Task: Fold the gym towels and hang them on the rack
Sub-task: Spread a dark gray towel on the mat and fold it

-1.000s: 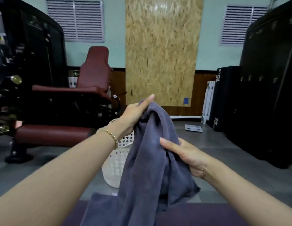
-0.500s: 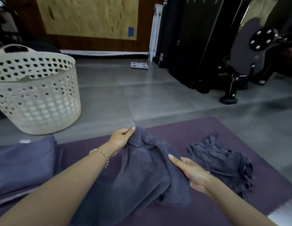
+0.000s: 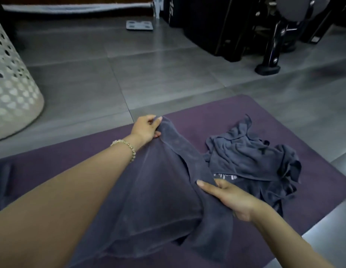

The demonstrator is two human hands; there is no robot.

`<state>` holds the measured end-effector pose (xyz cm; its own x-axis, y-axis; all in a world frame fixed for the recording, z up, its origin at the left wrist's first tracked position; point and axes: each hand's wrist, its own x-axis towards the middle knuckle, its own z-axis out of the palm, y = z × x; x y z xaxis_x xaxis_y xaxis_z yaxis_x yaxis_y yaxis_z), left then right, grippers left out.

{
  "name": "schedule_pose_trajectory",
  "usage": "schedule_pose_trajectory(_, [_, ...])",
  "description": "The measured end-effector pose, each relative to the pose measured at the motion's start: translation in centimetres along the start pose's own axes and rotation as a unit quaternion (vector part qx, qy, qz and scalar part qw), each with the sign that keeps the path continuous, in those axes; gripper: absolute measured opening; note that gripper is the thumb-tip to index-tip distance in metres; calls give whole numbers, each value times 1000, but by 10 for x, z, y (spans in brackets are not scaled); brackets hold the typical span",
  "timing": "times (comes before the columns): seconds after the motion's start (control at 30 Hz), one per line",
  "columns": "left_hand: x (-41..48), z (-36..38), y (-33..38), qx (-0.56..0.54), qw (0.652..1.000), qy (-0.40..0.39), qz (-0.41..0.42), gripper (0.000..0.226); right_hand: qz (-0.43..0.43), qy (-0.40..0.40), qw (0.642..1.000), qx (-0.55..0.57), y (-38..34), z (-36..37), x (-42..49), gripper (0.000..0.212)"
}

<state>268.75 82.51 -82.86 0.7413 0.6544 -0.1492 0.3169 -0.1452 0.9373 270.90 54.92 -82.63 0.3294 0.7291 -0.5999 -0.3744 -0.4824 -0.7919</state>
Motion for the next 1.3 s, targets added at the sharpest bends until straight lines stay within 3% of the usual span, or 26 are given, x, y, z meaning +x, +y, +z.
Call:
schedule_pose_trajectory(0.07, [14, 19, -8, 35, 999, -36, 16, 30, 3, 44, 999, 23, 5, -15, 15, 34])
schedule_pose_trajectory(0.17, [0, 41, -44, 165, 980, -109, -13, 62, -20, 119, 992, -30, 39, -38, 43, 34])
schedule_pose_trajectory(0.23, [-23, 55, -82, 170, 976, -132, -40, 59, 13, 165, 985, -41, 72, -50, 54, 45])
schedule_pose_trajectory(0.33, [-65, 71, -125, 170, 979, -116, -11, 28, 39, 226, 973, -23, 103, -58, 55, 13])
schedule_pose_trajectory(0.43, [-103, 83, -142, 163, 979, -107, 56, 13, 50, 185, 980, -49, 117, -54, 46, 18])
schedule_pose_trajectory(0.57, [-128, 91, -155, 169, 973, -133, 90, 40, 13, 174, 984, -41, 130, -37, 38, 34])
schedule_pose_trajectory(0.7, [-136, 93, -159, 161, 974, -131, 94, 51, -61, 237, 967, 70, 132, -19, 35, 28])
schedule_pose_trajectory(0.83, [-143, 96, -155, 168, 970, -149, 96, 51, -96, 304, 943, 99, 133, -2, 37, 21])
schedule_pose_trajectory(0.97, [-162, 100, -149, 212, 959, -157, 106, 68, -129, 301, 939, 109, 135, 2, 26, 18])
schedule_pose_trajectory(1.17, [-185, 94, -162, 246, 941, -209, 103, 75, -84, 371, 925, 13, 175, -32, -8, 23])
schedule_pose_trajectory(1.3, [-193, 75, -159, 248, 935, -228, 114, 85, -43, 382, 914, -127, 179, -32, 0, 32])
